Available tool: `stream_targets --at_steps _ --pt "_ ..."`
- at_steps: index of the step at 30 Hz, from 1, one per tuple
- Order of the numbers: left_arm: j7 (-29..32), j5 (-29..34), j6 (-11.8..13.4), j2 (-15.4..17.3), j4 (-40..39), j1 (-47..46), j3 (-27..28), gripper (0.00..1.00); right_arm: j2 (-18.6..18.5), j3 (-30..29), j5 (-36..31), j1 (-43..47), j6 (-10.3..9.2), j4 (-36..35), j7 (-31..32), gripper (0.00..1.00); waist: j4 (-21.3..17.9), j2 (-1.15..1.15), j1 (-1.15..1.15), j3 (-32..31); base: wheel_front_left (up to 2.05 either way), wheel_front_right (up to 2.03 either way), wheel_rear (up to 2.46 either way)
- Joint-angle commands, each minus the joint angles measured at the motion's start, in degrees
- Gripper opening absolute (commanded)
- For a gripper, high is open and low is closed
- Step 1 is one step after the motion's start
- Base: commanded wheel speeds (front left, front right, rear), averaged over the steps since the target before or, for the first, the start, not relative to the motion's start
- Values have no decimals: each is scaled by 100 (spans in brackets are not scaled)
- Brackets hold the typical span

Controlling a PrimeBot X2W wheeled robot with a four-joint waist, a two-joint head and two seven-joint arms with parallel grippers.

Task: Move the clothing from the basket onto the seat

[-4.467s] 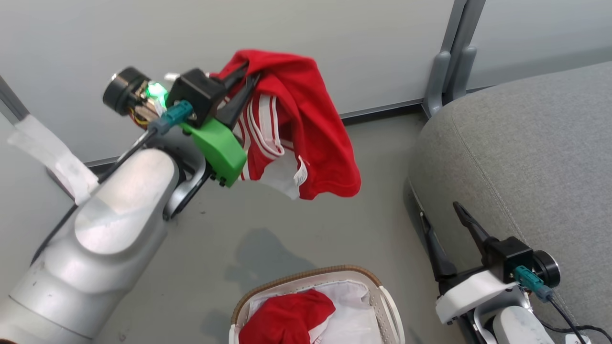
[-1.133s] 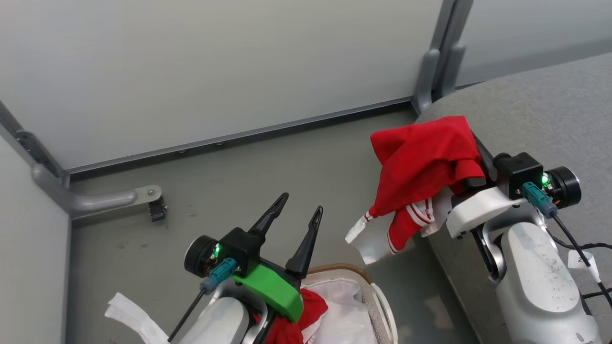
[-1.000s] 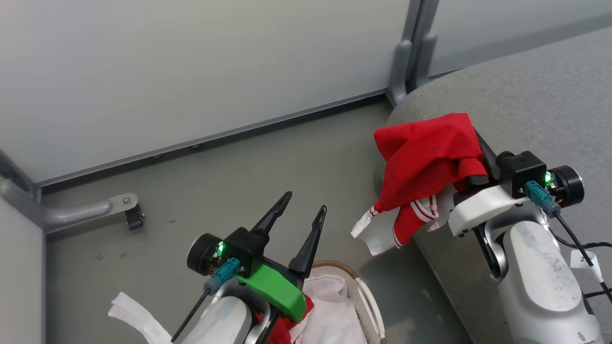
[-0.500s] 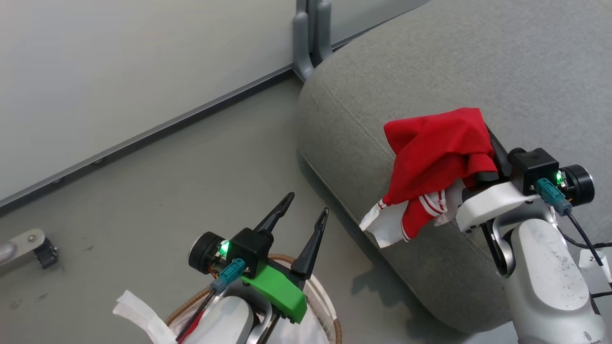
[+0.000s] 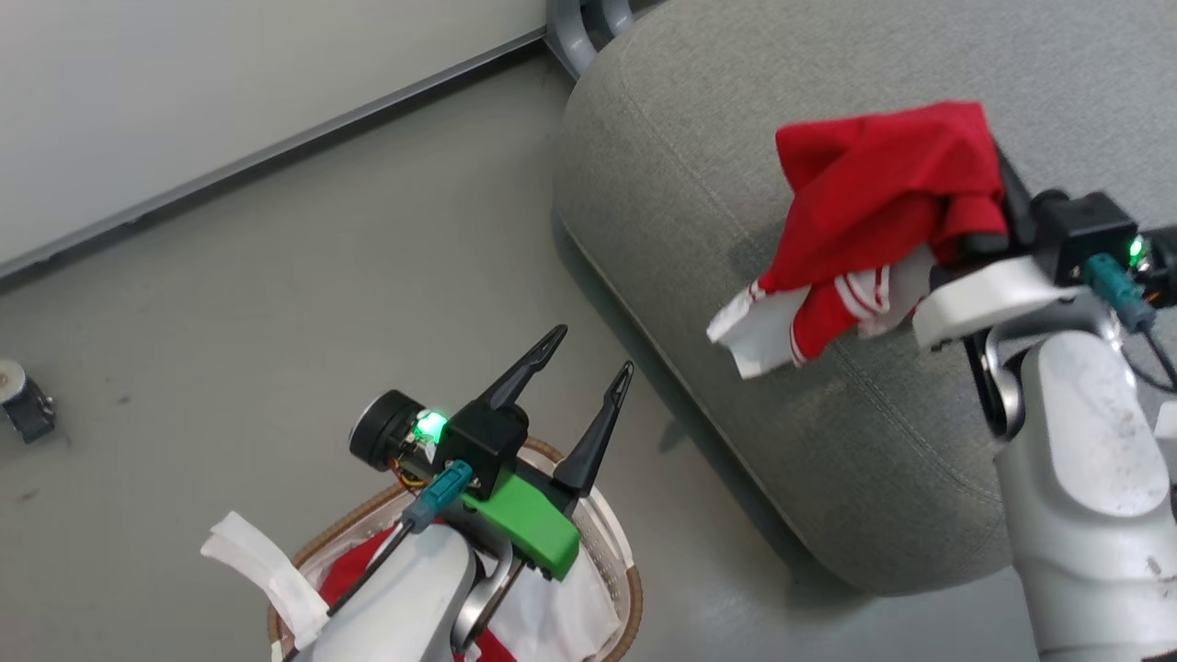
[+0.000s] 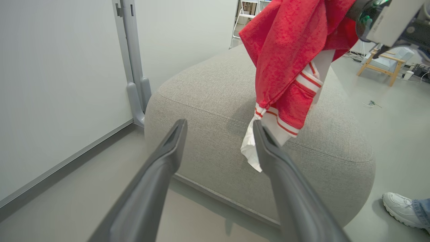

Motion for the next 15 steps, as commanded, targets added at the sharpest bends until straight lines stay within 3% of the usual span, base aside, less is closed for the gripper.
stream_targets --at_steps 1,4,15 --pt "-5 71 -10 101 -53 -213 -24 100 -20 -105 -133 -321 -8 -34 -30 0 338 0 0 575 0 0 0" --pt "-5 139 -10 185 -126 -449 -55 100 -91 -364 -328 -866 -8 -26 -30 0 506 0 0 967 0 0 0" --pt "106 323 -3 433 -517 -1168 -241 100 -1122 -1425 -769 -2808 -8 313 -29 0 1039 0 0 2234 0 0 0"
